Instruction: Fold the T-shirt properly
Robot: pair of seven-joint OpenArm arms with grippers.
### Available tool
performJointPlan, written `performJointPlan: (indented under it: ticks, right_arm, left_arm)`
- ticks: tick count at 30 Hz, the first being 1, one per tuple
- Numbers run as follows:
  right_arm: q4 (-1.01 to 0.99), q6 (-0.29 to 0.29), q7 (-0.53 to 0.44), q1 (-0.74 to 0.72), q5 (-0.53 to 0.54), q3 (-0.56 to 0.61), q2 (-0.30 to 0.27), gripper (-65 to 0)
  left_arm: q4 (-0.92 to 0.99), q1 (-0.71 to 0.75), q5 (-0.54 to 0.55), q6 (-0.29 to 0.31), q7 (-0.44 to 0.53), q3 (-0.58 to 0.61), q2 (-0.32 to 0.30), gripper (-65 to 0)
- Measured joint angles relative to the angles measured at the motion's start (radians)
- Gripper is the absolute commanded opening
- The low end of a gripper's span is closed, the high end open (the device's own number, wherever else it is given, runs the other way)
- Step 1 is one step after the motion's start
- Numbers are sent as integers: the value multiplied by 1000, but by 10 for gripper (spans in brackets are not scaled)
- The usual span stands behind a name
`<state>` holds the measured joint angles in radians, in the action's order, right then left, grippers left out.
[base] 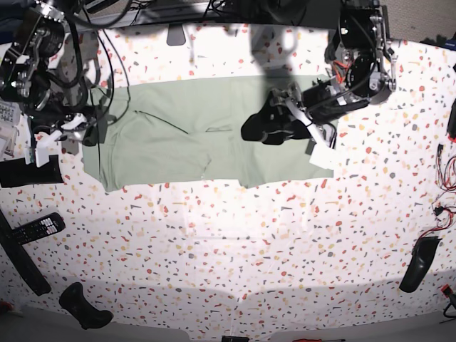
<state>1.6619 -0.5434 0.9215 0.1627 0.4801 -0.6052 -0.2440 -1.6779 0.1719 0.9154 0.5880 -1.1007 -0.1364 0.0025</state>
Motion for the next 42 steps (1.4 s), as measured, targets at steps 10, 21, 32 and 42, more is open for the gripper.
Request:
performJointPlan:
  ticks: [10, 21, 32, 42]
  right_arm:
    - [-237, -111, -60, -47, 68, -5, -5, -197]
    - [-240, -146, 84, -43, 260, -2, -5, -197]
    - [-243, -145, 154, -40, 436, 0, 0, -197]
    - [-243, -145, 225, -41, 466, 0, 0, -197]
  left_arm:
    - [0, 0, 0, 0, -2, 0, 0, -319]
    - [0, 0, 0, 0, -2, 0, 0, -319]
    - [0, 0, 0, 0, -2, 0, 0, -319]
    - [0, 0, 0, 0, -2, 0, 0, -319]
